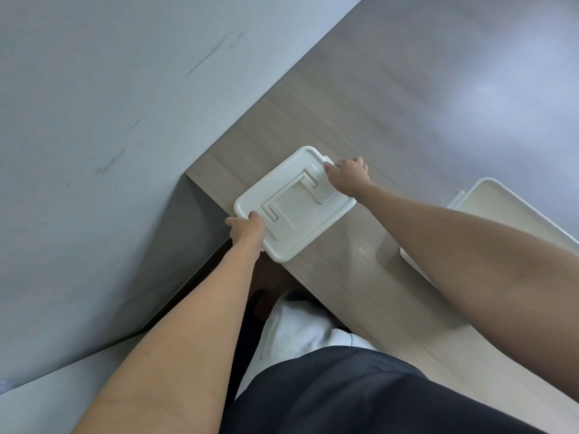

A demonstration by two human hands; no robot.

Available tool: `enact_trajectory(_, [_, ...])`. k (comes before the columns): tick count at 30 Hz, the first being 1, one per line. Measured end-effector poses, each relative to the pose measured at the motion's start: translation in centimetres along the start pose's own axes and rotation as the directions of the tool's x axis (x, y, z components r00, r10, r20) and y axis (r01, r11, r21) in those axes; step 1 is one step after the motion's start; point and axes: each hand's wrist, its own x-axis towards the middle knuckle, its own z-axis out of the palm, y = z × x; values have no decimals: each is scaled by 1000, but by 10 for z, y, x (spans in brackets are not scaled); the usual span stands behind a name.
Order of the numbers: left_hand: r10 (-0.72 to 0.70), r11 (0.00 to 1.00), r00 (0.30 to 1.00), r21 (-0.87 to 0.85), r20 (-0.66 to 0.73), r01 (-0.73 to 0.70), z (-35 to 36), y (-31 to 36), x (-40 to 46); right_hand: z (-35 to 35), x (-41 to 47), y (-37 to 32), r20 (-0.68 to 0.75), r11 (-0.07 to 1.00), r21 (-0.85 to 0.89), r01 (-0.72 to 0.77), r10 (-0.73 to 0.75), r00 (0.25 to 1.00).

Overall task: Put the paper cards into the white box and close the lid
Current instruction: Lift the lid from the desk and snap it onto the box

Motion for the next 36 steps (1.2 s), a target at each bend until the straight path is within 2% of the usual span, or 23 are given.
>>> enact_trajectory(4, [-17,1000,1000,19,4,17,-1,3,-8,-3,-1,3,-55,973,207,-103,117,992])
enact_trajectory(7, [-5,1000,1000,22,14,4,-1,5,-16,-15,-3,5,-57,935,336,-117,144,988])
enact_trajectory(11, [36,999,999,-21,-12,-36,-2,14,-24,-32,-9,6,-91,941,332,-61,96,991])
enact_trajectory(18, [280,960,959,-42,50,-278,21,61,-46,-102,-46,31,-343,951,303,70,40,939])
enact_trajectory(22, [445,895,891,-13,94,-445,43,92,-70,-142,-76,57,-505,936,333,118,71,860])
enact_trajectory(28, [624,767,749,9,223,-641,90,131,-125,-181,-124,126,-586,895,445,27,268,765])
enact_trajectory(36, [679,608,557,59,479,-792,165,134,-177,-189,-185,229,-600,813,575,-96,499,625])
